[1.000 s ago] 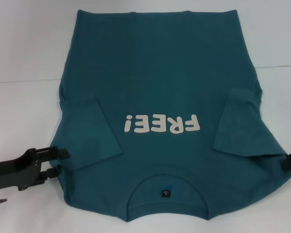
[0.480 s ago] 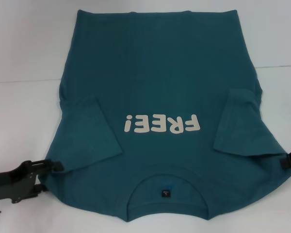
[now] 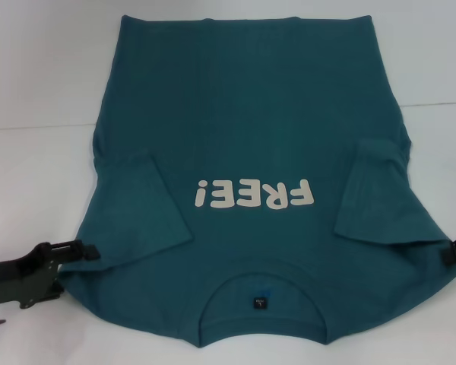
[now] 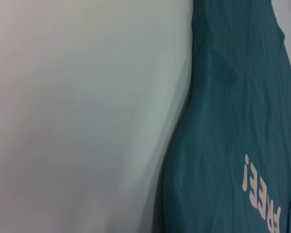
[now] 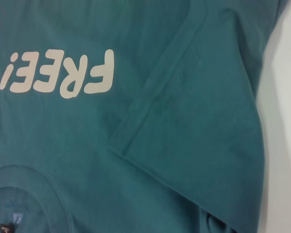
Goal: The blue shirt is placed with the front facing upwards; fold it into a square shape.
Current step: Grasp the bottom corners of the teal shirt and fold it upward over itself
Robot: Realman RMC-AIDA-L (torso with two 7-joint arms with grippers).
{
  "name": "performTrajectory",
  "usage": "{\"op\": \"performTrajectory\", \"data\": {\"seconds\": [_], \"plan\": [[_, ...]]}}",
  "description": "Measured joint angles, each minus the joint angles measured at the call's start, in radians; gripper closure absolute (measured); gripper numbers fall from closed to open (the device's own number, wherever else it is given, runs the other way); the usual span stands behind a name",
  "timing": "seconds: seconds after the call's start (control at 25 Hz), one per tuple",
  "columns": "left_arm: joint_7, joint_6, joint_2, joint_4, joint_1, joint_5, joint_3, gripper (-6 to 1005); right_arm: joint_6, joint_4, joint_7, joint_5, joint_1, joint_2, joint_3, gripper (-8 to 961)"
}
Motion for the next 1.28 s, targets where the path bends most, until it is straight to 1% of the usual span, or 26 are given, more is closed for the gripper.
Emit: {"op": "performTrajectory", "data": {"seconds": [0.28,0.68,0.92,1.0,1.12,1.28], "plan": [[0.017,0.018,0.003,-0.004,-0.014,0.003,0.021,407,0.001,0.0,-0.004,0.019,-0.003,0.0,0.001,932],[0.022,0.009,0.004,-0.008,-0.014,0.001,0.022,629,-0.002,0.0,-0.005,0.025,-0.001,0.0,0.0,932],[0.029,0.006,0.003,-0.008,-0.007,-0.001,0.014,837,-0.002,0.0,-0.005,0.025,-0.004,0.0,0.0,932],[0.035,0.01,0.004,-0.006,-0.007,-0.001,0.014,971,-0.002,0.0,-0.005,0.025,-0.005,0.0,0.0,932],[0.051,0.03,0.007,-0.003,-0.008,0.004,0.022,971,-0.011,0.0,-0.007,0.025,-0.006,-0.004,0.0,931],[0.097,0.104,0.013,0.014,-0.009,0.019,0.03,970,-0.05,0.0,-0.02,0.024,-0.008,-0.007,0.0,931]]}}
